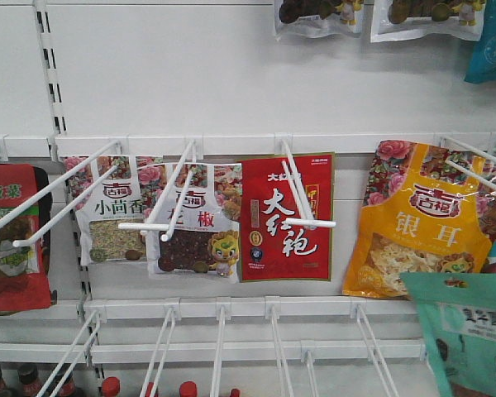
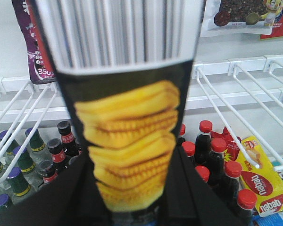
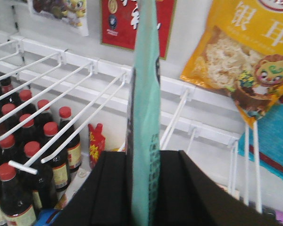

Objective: Pick snacks and fruit into basket
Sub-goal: 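Pull the teal bag off the hook toward the robot with the right gripper, then drive away from the shelf holding the box and bag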

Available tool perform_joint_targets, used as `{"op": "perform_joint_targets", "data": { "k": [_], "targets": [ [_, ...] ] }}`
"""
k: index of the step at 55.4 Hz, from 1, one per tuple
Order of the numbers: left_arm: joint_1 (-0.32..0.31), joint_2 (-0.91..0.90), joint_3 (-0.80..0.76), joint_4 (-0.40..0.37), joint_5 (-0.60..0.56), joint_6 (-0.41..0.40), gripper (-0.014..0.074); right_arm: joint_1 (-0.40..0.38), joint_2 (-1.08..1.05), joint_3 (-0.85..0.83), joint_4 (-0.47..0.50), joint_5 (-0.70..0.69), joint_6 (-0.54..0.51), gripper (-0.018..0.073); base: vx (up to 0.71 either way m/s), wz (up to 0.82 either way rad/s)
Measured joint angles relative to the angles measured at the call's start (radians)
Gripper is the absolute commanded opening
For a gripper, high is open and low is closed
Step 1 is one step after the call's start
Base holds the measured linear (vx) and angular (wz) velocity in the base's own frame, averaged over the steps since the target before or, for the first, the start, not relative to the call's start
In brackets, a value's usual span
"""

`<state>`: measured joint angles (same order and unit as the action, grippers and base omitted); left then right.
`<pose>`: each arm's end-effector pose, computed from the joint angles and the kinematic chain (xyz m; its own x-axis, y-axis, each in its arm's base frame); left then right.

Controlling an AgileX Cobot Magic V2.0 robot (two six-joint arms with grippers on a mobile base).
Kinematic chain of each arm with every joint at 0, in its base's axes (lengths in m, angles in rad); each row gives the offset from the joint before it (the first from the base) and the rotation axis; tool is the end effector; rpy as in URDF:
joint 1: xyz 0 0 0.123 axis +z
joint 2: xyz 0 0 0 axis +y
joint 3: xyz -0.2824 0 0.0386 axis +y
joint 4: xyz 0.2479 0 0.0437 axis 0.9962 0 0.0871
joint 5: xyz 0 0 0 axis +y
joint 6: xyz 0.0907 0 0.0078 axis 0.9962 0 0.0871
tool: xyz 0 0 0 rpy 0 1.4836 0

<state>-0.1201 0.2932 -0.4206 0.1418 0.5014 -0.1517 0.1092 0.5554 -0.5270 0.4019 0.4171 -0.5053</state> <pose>0.0686 -0.0020 0.2910 -0.2782 0.0063 -0.9605 0.0472 0.9989 -0.0071 0.1122 0.0269 0.3122 -0.2832 -0.1644 -0.9448 -0.2974 0.9517 -0.0764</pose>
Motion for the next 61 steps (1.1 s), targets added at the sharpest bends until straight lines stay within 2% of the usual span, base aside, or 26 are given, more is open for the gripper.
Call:
{"op": "perform_joint_targets", "data": {
  "k": [9,15,61],
  "targets": [
    [0.0,0.0,0.0,0.0,0.0,0.0,0.0017,0.0,-0.046,0.0,-0.228,0.007,0.268,-0.0008,0.0,0.0],
    [0.0,0.0,0.0,0.0,0.0,0.0,0.0017,0.0,-0.052,0.0,-0.312,0.018,0.357,-0.0008,0.0,0.0],
    [0.0,0.0,0.0,0.0,0.0,0.0,0.0017,0.0,-0.052,0.0,-0.338,0.068,0.394,-0.0008,0.0,0.0]
  ]
}}
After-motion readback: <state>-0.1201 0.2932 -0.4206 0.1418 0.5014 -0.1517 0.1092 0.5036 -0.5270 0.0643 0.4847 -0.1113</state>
